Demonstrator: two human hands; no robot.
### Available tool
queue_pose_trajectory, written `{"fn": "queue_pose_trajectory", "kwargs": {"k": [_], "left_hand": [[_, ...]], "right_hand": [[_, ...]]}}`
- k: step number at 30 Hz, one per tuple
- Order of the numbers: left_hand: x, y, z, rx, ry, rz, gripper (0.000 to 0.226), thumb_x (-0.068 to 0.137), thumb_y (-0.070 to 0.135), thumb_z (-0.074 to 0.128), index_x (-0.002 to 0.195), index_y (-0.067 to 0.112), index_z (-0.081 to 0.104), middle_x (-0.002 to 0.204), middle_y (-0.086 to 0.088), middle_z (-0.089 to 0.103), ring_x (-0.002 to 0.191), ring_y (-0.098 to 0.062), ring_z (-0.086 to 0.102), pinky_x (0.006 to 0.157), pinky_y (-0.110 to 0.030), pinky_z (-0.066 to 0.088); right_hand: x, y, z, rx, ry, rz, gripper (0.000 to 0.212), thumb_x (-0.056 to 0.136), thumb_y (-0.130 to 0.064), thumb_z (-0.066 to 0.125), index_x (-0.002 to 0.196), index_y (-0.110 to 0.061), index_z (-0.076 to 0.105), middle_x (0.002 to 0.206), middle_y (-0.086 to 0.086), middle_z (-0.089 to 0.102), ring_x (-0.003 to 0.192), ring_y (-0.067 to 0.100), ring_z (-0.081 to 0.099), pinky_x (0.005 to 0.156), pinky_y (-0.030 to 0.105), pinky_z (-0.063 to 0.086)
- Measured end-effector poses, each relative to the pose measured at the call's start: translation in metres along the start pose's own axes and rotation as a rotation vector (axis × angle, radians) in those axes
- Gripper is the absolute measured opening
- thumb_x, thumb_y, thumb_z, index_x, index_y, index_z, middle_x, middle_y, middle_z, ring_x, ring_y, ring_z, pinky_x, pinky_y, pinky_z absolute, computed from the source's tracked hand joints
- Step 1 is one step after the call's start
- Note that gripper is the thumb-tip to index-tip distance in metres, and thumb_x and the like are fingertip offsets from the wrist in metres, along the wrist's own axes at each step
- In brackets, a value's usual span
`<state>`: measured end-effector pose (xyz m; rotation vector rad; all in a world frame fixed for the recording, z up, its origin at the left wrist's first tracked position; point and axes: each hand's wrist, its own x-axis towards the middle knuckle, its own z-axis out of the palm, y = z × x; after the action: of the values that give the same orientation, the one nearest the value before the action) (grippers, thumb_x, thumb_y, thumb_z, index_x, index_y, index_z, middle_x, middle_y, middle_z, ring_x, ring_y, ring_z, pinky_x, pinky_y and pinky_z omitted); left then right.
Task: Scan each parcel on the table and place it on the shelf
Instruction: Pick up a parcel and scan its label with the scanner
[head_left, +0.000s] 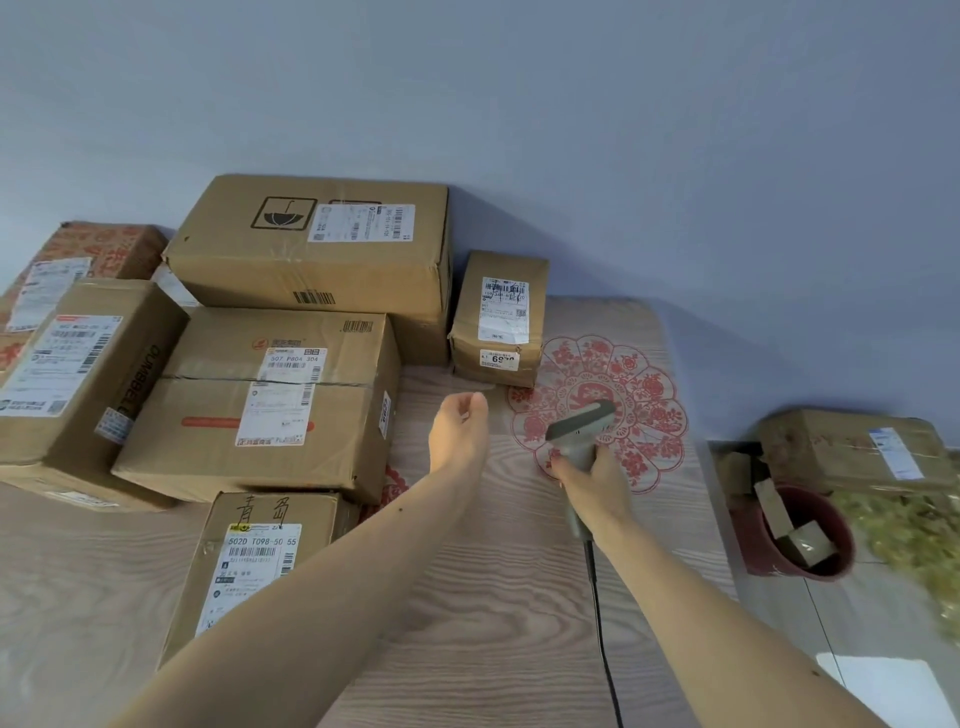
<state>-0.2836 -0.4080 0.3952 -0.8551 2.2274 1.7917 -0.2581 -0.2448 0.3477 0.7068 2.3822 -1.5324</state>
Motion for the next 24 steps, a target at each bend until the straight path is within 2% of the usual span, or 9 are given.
{"fn": "queue_pose_trajectory", "kwargs": {"k": [4, 7, 9, 12, 15, 18, 21, 24], "left_hand": [[0.022, 0.017, -0.003, -0.034, 0.024, 0.035, 0.036, 0.103, 0.036, 0.044, 0.131, 0.017, 0.054, 0.121, 0.004, 0.059, 0.107, -0.014, 0.052, 0.087, -0.029, 0.039], [0.044, 0.029, -0.004, -0.038, 0.046, 0.079, 0.039, 0.103, 0.036, 0.043, 0.134, 0.014, 0.052, 0.121, 0.001, 0.059, 0.104, -0.013, 0.051, 0.086, -0.029, 0.038], [0.062, 0.034, -0.004, -0.022, 0.054, 0.107, 0.046, 0.102, 0.039, 0.044, 0.14, 0.014, 0.049, 0.133, -0.001, 0.055, 0.112, -0.015, 0.051, 0.09, -0.029, 0.039], [0.084, 0.038, -0.001, -0.025, 0.034, 0.085, 0.058, 0.1, 0.044, 0.042, 0.15, 0.016, 0.036, 0.153, -0.002, 0.039, 0.134, -0.02, 0.043, 0.107, -0.034, 0.036], [0.096, 0.041, 0.004, -0.026, 0.016, 0.048, 0.064, 0.101, 0.045, 0.041, 0.154, 0.014, 0.027, 0.158, -0.004, 0.031, 0.14, -0.023, 0.037, 0.109, -0.035, 0.032], [0.101, 0.042, 0.009, -0.024, 0.016, 0.043, 0.063, 0.1, 0.044, 0.044, 0.154, 0.014, 0.027, 0.155, -0.004, 0.035, 0.139, -0.023, 0.038, 0.107, -0.033, 0.033], [0.105, 0.043, 0.013, -0.007, 0.026, 0.045, 0.06, 0.1, 0.043, 0.045, 0.151, 0.013, 0.033, 0.149, -0.005, 0.044, 0.134, -0.023, 0.045, 0.105, -0.034, 0.038], [0.107, 0.044, 0.016, 0.03, 0.016, 0.034, 0.059, 0.1, 0.044, 0.045, 0.149, 0.013, 0.036, 0.146, -0.005, 0.046, 0.131, -0.024, 0.047, 0.107, -0.038, 0.04]], "right_hand": [[0.021, -0.039, 0.006, 0.022, 0.028, -0.05, 0.033, 0.076, -0.03, 0.08, 0.097, -0.011, 0.063, 0.086, 0.004, 0.069, 0.078, 0.024, 0.067, 0.072, 0.039, 0.054], [0.041, -0.067, 0.014, 0.016, 0.032, -0.106, 0.033, 0.076, -0.034, 0.079, 0.099, -0.015, 0.064, 0.089, 0.003, 0.071, 0.081, 0.022, 0.068, 0.077, 0.04, 0.054], [0.054, -0.083, 0.02, 0.031, 0.037, -0.132, 0.031, 0.078, -0.034, 0.076, 0.1, -0.017, 0.064, 0.087, 0.0, 0.07, 0.081, 0.02, 0.067, 0.074, 0.037, 0.052], [0.069, -0.101, 0.029, 0.007, 0.052, -0.161, 0.029, 0.08, -0.031, 0.074, 0.102, -0.016, 0.061, 0.088, -0.003, 0.066, 0.08, 0.016, 0.064, 0.071, 0.031, 0.045], [0.079, -0.105, 0.036, -0.032, 0.078, -0.175, 0.027, 0.081, -0.028, 0.074, 0.099, -0.018, 0.057, 0.093, -0.001, 0.064, 0.086, 0.02, 0.062, 0.077, 0.032, 0.047], [0.084, -0.104, 0.04, -0.025, 0.109, -0.166, 0.029, 0.079, -0.027, 0.074, 0.1, -0.017, 0.058, 0.103, 0.005, 0.062, 0.087, 0.021, 0.059, 0.078, 0.032, 0.046], [0.087, -0.103, 0.037, -0.023, 0.124, -0.144, 0.035, 0.077, -0.027, 0.074, 0.106, -0.013, 0.058, 0.111, 0.006, 0.05, 0.081, 0.014, 0.051, 0.076, 0.028, 0.039], [0.088, -0.103, 0.033, 0.005, 0.107, -0.123, 0.036, 0.068, -0.032, 0.071, 0.098, -0.013, 0.063, 0.096, 0.007, 0.069, 0.081, 0.022, 0.065, 0.07, 0.03, 0.047]]}}
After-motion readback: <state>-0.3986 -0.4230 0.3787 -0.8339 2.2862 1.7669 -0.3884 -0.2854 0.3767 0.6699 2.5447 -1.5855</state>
